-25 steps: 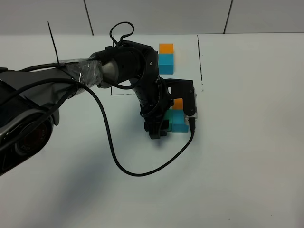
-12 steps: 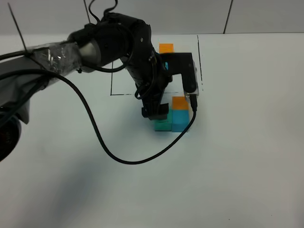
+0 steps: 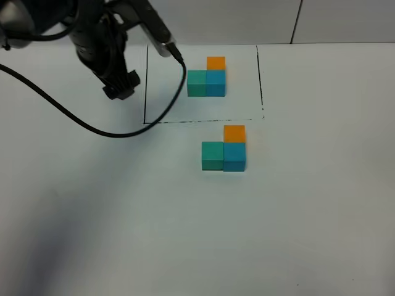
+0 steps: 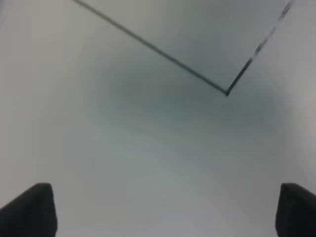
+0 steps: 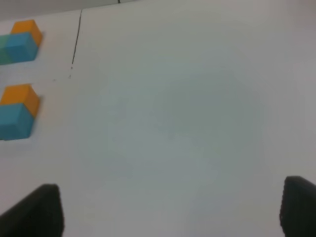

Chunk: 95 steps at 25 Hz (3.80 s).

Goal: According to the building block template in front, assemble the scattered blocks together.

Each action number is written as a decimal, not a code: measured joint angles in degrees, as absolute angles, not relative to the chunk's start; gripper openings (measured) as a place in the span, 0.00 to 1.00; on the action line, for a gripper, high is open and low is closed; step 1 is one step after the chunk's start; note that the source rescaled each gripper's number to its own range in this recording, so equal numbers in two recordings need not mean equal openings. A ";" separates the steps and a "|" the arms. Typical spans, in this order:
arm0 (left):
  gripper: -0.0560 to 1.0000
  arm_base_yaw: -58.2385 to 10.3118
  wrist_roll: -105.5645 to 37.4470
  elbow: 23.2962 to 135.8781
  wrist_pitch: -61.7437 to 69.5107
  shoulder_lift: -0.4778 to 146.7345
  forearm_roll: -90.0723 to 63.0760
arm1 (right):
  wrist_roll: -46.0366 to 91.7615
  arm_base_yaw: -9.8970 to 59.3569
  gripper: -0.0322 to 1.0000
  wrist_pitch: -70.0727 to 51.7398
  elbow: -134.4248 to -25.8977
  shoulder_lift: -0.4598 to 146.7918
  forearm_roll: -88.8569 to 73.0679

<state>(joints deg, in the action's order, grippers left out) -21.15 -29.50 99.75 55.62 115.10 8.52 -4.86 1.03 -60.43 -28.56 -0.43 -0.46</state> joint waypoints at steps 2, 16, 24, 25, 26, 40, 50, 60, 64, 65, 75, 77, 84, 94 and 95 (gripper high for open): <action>1.00 -17.62 -27.59 99.75 56.67 114.41 7.26 | -4.86 1.03 0.78 -60.43 -28.56 -0.43 -0.46; 0.97 2.85 -19.31 85.06 52.47 96.72 -2.27 | -4.86 1.03 0.78 -60.43 -28.56 -0.43 -0.46; 0.95 3.26 -13.08 66.97 48.43 74.25 -2.79 | -4.86 1.03 0.78 -60.43 -28.56 -0.43 -0.46; 0.95 3.26 -12.02 65.38 48.38 71.55 -2.79 | -4.86 1.03 0.78 -60.43 -28.56 -0.43 -0.46; 0.95 3.26 -11.24 63.47 48.38 68.34 -2.79 | -4.86 1.03 0.78 -60.43 -28.56 -0.43 -0.46; 0.91 -0.43 -6.40 44.89 52.82 34.58 -2.65 | -4.86 1.03 0.78 -60.43 -28.56 -0.43 -0.51; 0.84 -1.52 -5.29 34.14 56.40 13.37 -3.84 | -4.86 1.03 0.78 -60.43 -28.56 -0.43 -0.51; 0.79 -1.52 -5.29 29.98 58.09 0.02 -5.43 | -4.86 1.03 0.78 -60.43 -28.56 -0.43 -0.51; 0.79 -1.53 -5.29 28.98 59.29 -0.28 -5.81 | -4.86 1.03 0.78 -60.43 -28.56 -0.43 -0.51; 0.79 -1.53 -5.29 28.93 59.47 -0.28 -5.86 | -4.86 1.03 0.78 -60.43 -28.56 -0.43 -0.51; 0.79 -1.53 -4.92 28.93 59.60 -0.28 -6.00 | -4.86 1.03 0.78 -60.43 -28.56 -0.43 -0.51; 0.79 -1.53 -4.76 28.93 59.60 -0.28 -6.00 | -4.86 1.03 0.78 -60.43 -28.56 -0.43 -0.51; 0.79 -1.53 -3.76 28.93 59.60 -0.28 -5.43 | -4.86 1.03 0.78 -60.43 -28.56 -0.43 -0.51; 0.79 -1.53 -3.72 28.93 59.60 -0.28 -5.37 | -4.86 1.03 0.78 -60.43 -28.56 -0.43 -0.51; 0.79 -1.53 -3.72 28.93 59.60 -0.28 -5.37 | -4.86 1.03 0.78 -60.43 -28.56 -0.43 -0.51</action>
<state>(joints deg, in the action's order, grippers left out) -1.53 -3.72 28.93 59.60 -0.28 -5.37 -4.86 1.03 -60.43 -28.56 -0.43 -0.51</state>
